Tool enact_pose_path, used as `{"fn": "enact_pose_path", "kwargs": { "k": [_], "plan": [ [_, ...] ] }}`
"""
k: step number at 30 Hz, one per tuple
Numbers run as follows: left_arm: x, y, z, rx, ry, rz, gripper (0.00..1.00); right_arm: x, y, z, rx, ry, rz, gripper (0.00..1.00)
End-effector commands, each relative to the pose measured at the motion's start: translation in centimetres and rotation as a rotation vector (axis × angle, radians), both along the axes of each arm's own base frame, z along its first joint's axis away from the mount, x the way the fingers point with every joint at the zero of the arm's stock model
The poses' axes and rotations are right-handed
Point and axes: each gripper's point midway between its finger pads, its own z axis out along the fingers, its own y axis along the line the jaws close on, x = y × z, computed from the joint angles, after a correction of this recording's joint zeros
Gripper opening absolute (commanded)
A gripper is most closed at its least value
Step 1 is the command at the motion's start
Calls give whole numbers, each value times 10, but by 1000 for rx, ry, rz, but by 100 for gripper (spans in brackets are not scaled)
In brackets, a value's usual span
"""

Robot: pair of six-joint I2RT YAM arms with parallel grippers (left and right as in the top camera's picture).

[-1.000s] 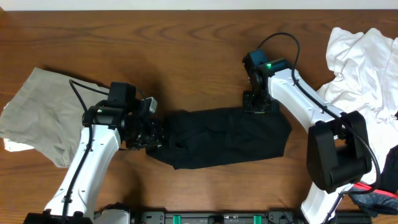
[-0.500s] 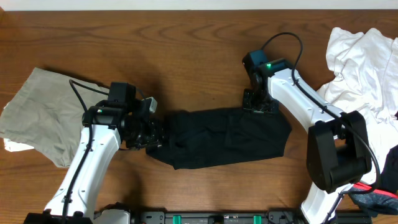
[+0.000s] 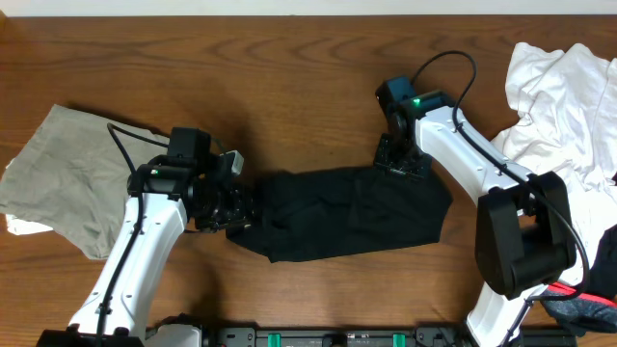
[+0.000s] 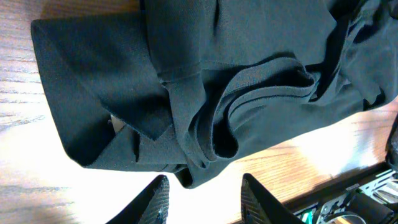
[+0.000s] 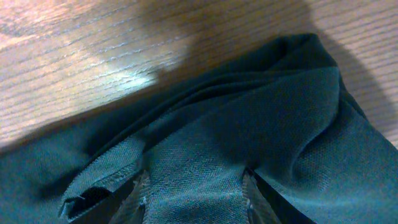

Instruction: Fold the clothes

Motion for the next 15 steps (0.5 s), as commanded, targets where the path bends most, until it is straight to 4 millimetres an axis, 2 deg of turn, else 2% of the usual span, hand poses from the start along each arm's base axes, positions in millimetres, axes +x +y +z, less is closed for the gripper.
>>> {"fn": "enact_pose_path", "kwargs": {
  "k": [1,11,14,15],
  "plan": [
    [0,3,0,15,-9,-12,38,-2,-2,-5,-29,5,-26,46],
    [0,3,0,15,-9,-12,38,-4,-10,-9,-68,4,-43,46],
    [0,3,0,15,-9,-12,38,-6,-10,-13,-69,8,-45,42],
    [0,3,0,15,-9,-13,38,-7,-11,-15,-70,10,-45,38]
  ]
}}
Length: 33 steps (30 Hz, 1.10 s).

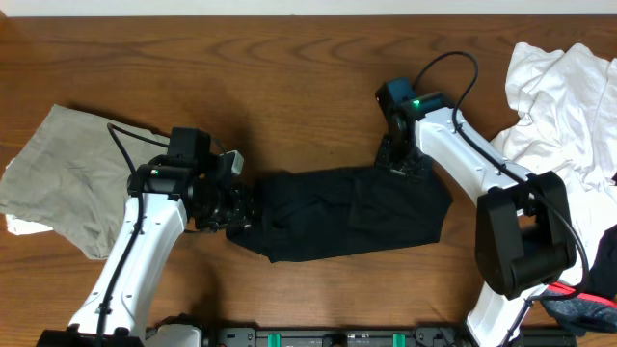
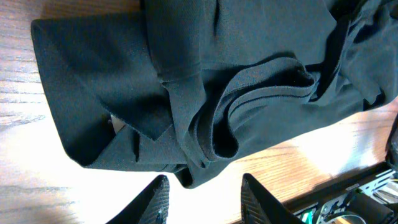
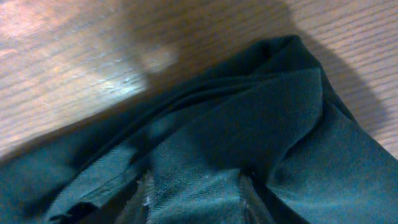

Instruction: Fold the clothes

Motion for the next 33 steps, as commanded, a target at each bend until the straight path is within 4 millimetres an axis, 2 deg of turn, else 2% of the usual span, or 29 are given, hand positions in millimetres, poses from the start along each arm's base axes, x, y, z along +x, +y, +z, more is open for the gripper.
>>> {"fn": "enact_pose_path", "kwargs": {
  "k": [1,3,5,12,19,25,33],
  "plan": [
    [0,3,0,14,-9,-13,38,-7,-4,-10,-36,19,-12,31],
    [0,3,0,14,-9,-13,38,-7,-4,-10,-36,20,-11,20],
    [0,3,0,14,-9,-13,38,-7,-5,-10,-37,22,-9,2],
    [0,3,0,14,-9,-13,38,-14,-7,-2,-43,38,55,1],
    [-1,3,0,14,-8,-13,39,-28,-9,34,-33,13,99,1],
    [0,3,0,14,-9,-13,39,-48,8,62,-22,-18,187,1],
    [0,3,0,14,-9,-13,38,-100,41,57,-49,94,365,1]
  ]
}}
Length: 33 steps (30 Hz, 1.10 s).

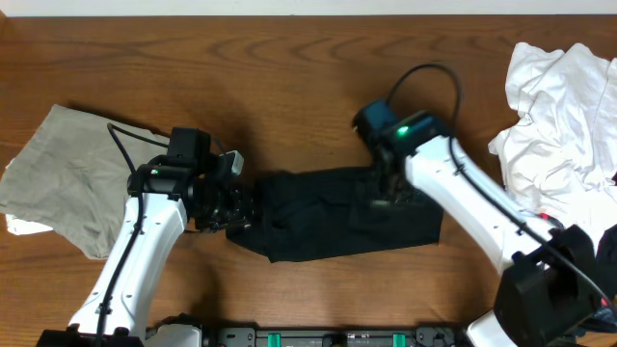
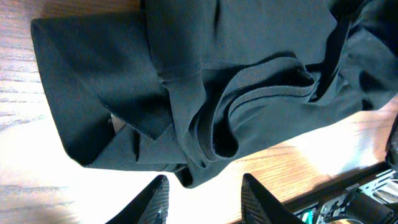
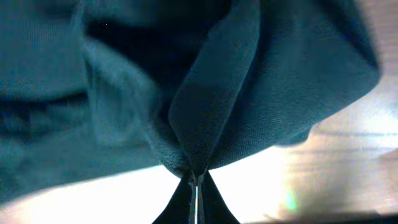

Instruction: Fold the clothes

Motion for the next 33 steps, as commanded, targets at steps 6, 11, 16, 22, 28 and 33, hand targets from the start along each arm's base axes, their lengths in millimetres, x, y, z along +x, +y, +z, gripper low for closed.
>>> {"fn": "enact_pose_path", "kwargs": {
  "k": [6,11,16,22,28,33],
  "plan": [
    [0,3,0,14,-10,-13,39,-51,11,-18,-74,106,146,1],
    [0,3,0,14,-10,-13,39,-66,-2,-32,-130,144,171,31],
    [0,3,0,14,-10,-13,39,-44,-17,-36,-196,51,159,43],
    [0,3,0,14,-10,-13,39,-3,-24,-39,-149,-65,55,42],
    [0,3,0,14,-11,-12,39,25,-7,-42,16,-121,35,40],
    [0,3,0,14,-11,-12,39,34,1,-43,43,-154,38,40]
  ]
}}
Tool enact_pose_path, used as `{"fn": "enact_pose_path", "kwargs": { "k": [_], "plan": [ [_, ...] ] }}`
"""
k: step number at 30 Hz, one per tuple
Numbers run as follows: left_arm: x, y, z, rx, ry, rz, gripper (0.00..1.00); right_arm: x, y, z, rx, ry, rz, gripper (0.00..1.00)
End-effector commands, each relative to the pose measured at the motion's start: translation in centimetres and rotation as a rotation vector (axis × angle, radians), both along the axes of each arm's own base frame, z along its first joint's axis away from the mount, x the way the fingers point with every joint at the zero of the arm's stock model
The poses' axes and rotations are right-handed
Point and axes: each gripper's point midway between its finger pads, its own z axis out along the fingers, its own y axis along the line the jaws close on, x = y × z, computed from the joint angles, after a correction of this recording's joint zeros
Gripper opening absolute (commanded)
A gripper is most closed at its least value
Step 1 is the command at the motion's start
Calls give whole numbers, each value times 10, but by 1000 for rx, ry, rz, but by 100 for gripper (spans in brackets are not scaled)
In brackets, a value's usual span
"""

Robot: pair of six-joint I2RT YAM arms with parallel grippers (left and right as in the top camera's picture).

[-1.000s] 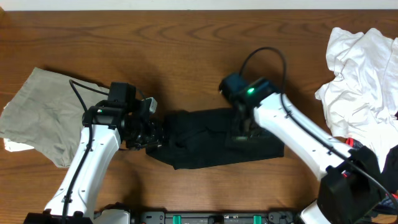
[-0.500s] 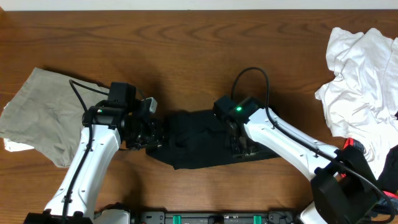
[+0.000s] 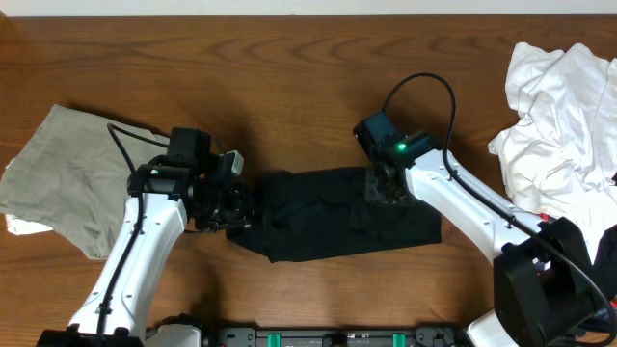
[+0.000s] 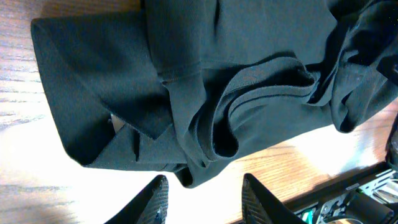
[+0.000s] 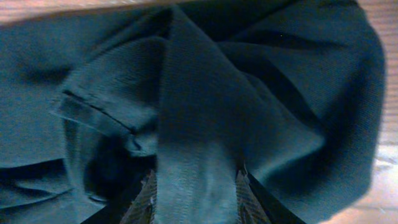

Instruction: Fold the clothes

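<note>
A black garment lies crumpled lengthwise mid-table, its folds filling the left wrist view and the right wrist view. My left gripper sits at the garment's left end, open, with its fingers just short of the cloth's near edge. My right gripper is down on the garment's upper right part. It is open, and a flat fold of cloth lies between its spread fingers.
A beige garment lies flat at the far left. A pile of white clothes sits at the right edge, with a dark blue and red item below it. A black rail runs along the front edge.
My right gripper was shut on a pinched fold of the black garment. It is now open, and that fold lies flat on the garment. The left arm has not moved.
My right gripper stood open at the black garment's back right corner, then lower onto the cloth. Then it was shut on a fold, further left over the garment. Now it is open, the corner turned inward. The left gripper stayed open at the left end.
</note>
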Motion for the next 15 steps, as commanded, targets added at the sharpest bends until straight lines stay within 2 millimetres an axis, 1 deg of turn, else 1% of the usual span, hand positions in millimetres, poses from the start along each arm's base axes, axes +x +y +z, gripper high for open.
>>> {"fn": "enact_pose_path", "kwargs": {
  "k": [1,5,8,10,11,13,15],
  "plan": [
    [0,3,0,14,-10,-13,39,1,5,-2,16,5,24,40],
    [0,3,0,14,-10,-13,39,1,4,-10,6,21,23,40],
    [0,3,0,14,-10,-13,39,-1,4,-19,-7,44,23,39],
    [0,3,0,14,-10,-13,39,-1,3,-25,-16,60,23,25],
    [0,3,0,14,-10,-13,39,-1,3,-28,-18,64,23,15],
    [0,3,0,14,-10,-13,39,0,9,-29,1,62,44,2],
    [0,3,0,14,-9,-13,39,-1,24,-21,53,57,110,1]
  ]
}}
